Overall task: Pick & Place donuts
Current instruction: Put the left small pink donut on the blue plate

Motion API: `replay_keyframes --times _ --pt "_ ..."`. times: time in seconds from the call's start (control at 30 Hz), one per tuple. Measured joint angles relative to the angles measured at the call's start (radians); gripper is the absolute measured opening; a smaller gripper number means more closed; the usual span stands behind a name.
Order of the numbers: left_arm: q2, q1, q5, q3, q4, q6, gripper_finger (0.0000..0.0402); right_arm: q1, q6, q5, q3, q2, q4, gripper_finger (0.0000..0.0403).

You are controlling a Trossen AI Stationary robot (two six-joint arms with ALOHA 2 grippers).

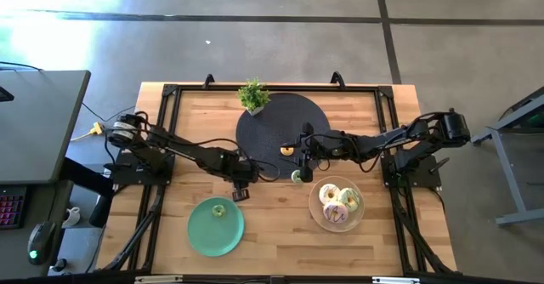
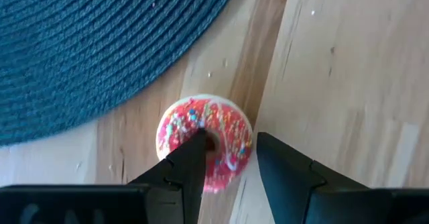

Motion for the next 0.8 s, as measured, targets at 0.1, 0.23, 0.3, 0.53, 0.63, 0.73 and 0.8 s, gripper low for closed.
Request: replay_keyframes --times 0.1,0.23,0.3,0.53,0.63,0.73,0.8 --pt "0.005 0.000 0.007 0.003 0.011 0.001 0.0131 0.000 0.000 0.000 0.000 0.000 -0.005 0.0181" --pt "0.047 -0.001 -0.004 0.004 0.016 0.038 0.0123 0.000 0.000 0.000 0.000 0.000 -0.007 0.0181" --pt "0.048 0.000 -0.004 0.004 0.015 0.045 0.0105 0.000 0.000 0.000 0.000 0.000 -0.008 0.0181" --pt "0.032 0.000 0.002 0.005 -0.004 0.055 0.0010 0.000 0.000 0.000 0.000 0.000 -0.008 0.0181" --pt "-0.016 0.000 0.049 0.003 -0.070 0.063 0.0013 0.000 0.000 0.000 0.000 0.000 -0.009 0.0181" --pt "-0.070 -0.010 0.106 0.001 -0.156 0.042 0.0012 0.000 0.000 0.000 0.000 0.000 -0.011 0.0181" --pt "-0.113 -0.029 0.132 0.005 -0.170 0.023 0.0006 0.000 0.000 0.000 0.000 0.000 -0.015 0.0181"
